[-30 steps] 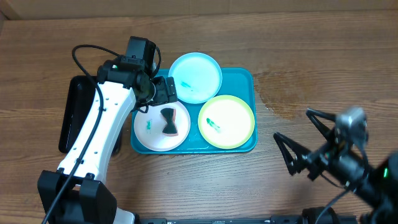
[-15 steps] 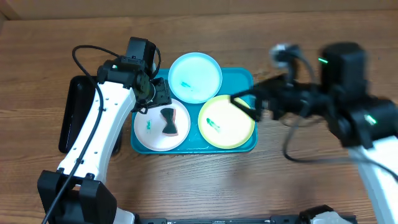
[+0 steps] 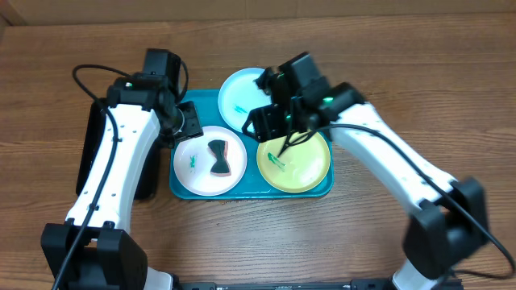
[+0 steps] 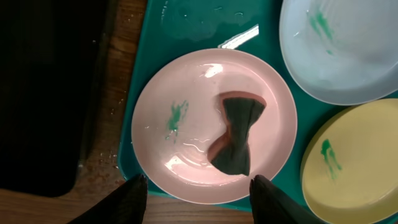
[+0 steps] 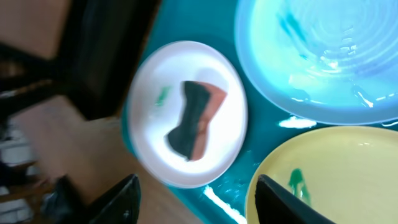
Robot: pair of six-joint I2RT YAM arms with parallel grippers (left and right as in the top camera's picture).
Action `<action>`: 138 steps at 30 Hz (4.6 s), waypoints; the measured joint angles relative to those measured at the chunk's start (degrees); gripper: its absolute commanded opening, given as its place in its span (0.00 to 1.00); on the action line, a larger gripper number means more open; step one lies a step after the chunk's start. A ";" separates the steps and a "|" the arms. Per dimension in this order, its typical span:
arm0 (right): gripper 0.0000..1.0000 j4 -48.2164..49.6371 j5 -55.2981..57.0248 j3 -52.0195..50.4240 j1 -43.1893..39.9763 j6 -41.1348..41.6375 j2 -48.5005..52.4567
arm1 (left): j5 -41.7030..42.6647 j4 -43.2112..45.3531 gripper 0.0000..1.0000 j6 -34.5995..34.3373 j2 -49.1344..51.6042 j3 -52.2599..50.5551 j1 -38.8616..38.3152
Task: Clean dirty plates on tray and stack at the side
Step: 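Move the right gripper over and grip the pink plate's rim, then regrasp the sponge with the left gripper and scrub the pink plate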
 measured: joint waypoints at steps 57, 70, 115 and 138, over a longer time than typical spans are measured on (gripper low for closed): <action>0.10 17.27 12.04 -7.06 6.84 9.92 14.32 | 12.28 15.85 0.42 6.47 0.02 -15.21 -0.09; 0.08 17.33 11.23 -7.10 6.84 10.43 14.32 | 12.09 27.43 0.40 3.93 0.02 -24.17 -2.43; 0.08 18.40 10.75 -7.13 6.82 11.87 14.32 | 7.32 32.74 0.04 -0.04 6.75 -25.57 -4.92; 0.08 18.73 10.36 -7.13 6.88 11.89 14.32 | -24.15 23.41 0.04 1.55 6.91 -20.59 -5.51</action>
